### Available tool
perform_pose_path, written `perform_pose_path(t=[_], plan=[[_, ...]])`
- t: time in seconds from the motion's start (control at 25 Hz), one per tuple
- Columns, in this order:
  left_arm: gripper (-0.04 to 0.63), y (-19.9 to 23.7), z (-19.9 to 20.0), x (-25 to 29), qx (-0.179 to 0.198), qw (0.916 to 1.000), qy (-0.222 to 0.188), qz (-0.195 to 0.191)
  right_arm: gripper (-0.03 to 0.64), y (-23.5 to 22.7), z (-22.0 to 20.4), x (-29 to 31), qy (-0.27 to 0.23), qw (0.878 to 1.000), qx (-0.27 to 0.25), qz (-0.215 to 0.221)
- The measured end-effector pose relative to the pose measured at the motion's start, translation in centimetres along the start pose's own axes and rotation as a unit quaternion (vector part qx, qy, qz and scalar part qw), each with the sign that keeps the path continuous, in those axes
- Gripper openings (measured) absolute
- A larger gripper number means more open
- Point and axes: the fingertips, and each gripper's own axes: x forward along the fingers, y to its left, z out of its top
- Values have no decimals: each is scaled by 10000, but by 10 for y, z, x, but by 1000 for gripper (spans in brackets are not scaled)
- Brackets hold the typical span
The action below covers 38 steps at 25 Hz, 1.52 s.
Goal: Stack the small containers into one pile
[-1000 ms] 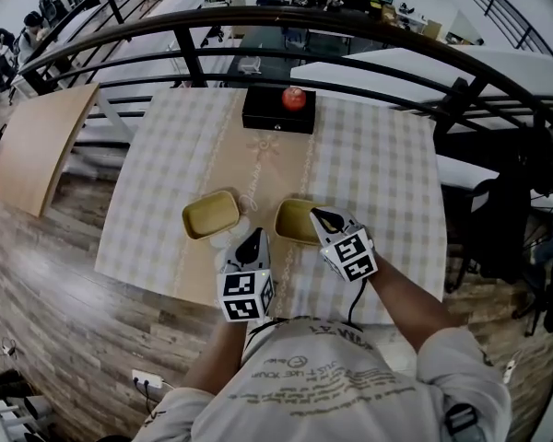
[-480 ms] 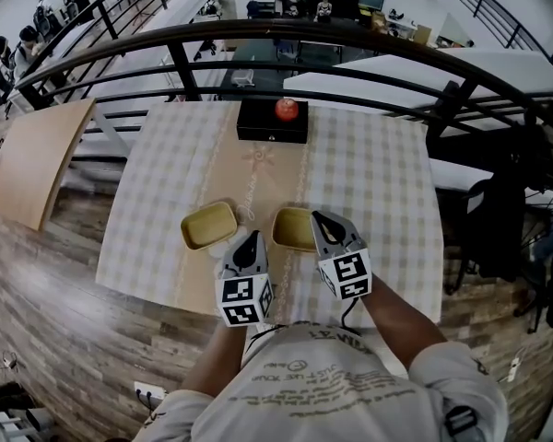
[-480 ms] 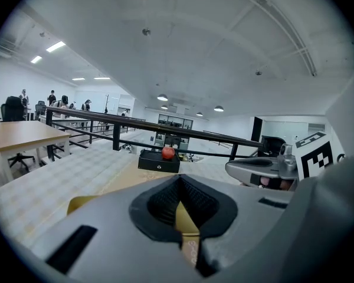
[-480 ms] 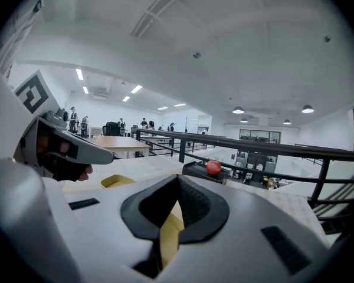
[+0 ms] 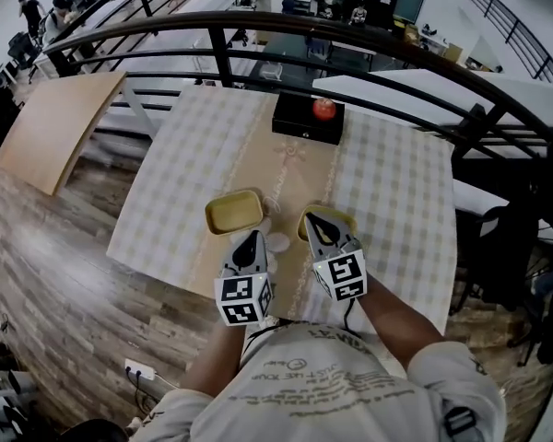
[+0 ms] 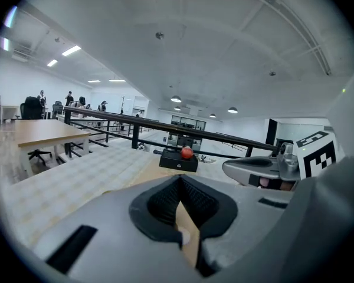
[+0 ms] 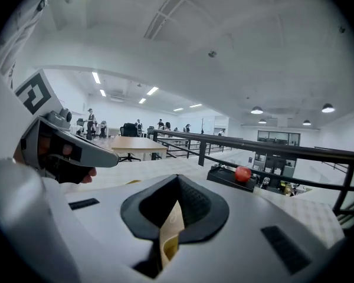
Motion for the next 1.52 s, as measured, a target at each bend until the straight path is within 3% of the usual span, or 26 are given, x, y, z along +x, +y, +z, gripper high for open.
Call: perform_pose_path(t=[0.48,0.68,0.8,0.88,1.0,1.12,1.36,1.52], plan=[[3,92,-15,-45,-358,9960,86,818,3,89,4,65,146,9942,-397,989],[3,117,-21,-59,-487,9932,104,1049,5,127,-13,88,601,9817,-761,1640],[3,129,-26,-70,-581,9912,141,1178,16,152,-36,100,1089,9595,-1370,2205],[3,137,-31,-76,-637,9899,174,1251,78,162,-54,107,1389,9419,-1836,2444],[3,147,-39,-86,-733,9873,194,1398,120,170,-79,117,1739,9143,-2553,2619],[3,156,-47,-94,-835,9843,229,1539,121,173,-95,128,1937,8904,-3146,2658],[3,166,-60,-107,-999,9796,287,1717,121,181,-121,145,2432,8360,-3991,2876],[3,171,-66,-115,-1081,9772,307,1803,121,182,-143,153,2957,8079,-4145,2968]])
